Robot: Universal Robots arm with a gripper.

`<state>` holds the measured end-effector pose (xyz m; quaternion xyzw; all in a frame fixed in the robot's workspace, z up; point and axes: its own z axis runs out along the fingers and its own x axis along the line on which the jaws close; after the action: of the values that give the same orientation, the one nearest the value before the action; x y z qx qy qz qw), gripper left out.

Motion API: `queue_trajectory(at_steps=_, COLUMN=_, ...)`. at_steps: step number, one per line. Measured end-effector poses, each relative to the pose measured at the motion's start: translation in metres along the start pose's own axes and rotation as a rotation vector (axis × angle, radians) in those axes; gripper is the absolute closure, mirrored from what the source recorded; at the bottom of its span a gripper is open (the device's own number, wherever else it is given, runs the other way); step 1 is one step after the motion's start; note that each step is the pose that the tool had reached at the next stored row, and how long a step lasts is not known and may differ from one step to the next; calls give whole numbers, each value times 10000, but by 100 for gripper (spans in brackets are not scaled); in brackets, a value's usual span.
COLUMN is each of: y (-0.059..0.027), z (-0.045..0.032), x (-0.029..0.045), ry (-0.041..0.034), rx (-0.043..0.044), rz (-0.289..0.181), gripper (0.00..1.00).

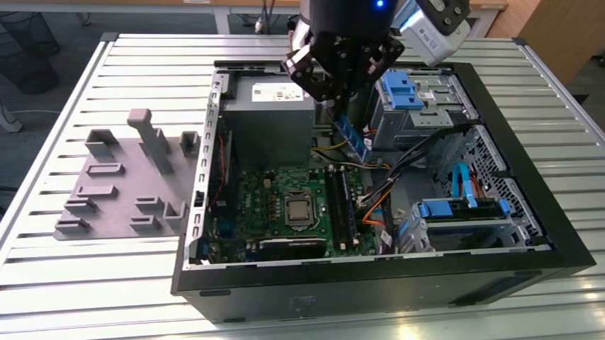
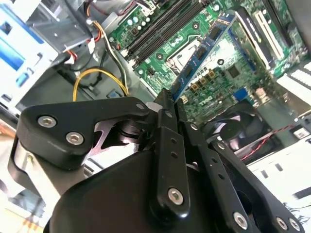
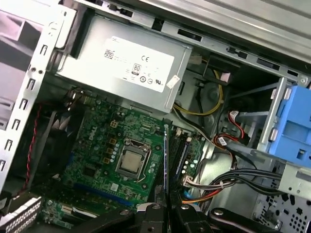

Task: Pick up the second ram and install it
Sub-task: 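Insert the second ram into the second slot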

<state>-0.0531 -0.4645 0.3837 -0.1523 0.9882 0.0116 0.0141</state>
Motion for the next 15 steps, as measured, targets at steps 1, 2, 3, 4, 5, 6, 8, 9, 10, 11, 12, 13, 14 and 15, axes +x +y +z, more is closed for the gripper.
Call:
queue_trajectory(at_steps=1, y=0, z=2, x=0, ry=-3, rx=6, rz=176, gripper=86)
queue_trajectory(at_steps=2, y=0, z=4, x=0, ry=-6, rx=12, rz=355, gripper=86)
queue_trajectory(at_steps=3, y=0, z=7, x=0, ry=-10, rx=17, rz=530, gripper=86)
queue_trajectory(at_steps=4, y=0, z=9, x=0, ry=-13, rx=23, rz=710, gripper=86)
queue_trajectory(at_steps=5, y=0, z=11, x=0, ry=-17, rx=29, rz=905, gripper=86)
queue_trajectory(at_steps=6, y=0, z=14, x=0, ry=-20, rx=34, rz=1083, gripper=86)
queue_trajectory(at_steps=8, y=0, z=18, x=0, ry=-27, rx=45, rz=1441, gripper=86)
queue_trajectory(at_steps=9, y=0, z=21, x=1, ry=-30, rx=51, rz=1622, gripper=86)
queue_trajectory(at_steps=10, y=0, z=23, x=1, ry=-34, rx=57, rz=1816, gripper=86)
queue_trajectory(at_steps=11, y=0, z=26, x=1, ry=-37, rx=62, rz=1979, gripper=86)
queue_trajectory(at_steps=12, y=-1, z=29, x=1, ry=-41, rx=68, rz=2168, gripper=86)
queue_trajectory(at_steps=13, y=0, z=32, x=1, ry=-44, rx=73, rz=2327, gripper=86)
queue_trajectory(at_steps=14, y=0, z=37, x=1, ry=-46, rx=78, rz=2466, gripper=86)
queue_trajectory(at_steps=15, y=3, z=45, x=1, ry=-48, rx=80, rz=2573, gripper=86)
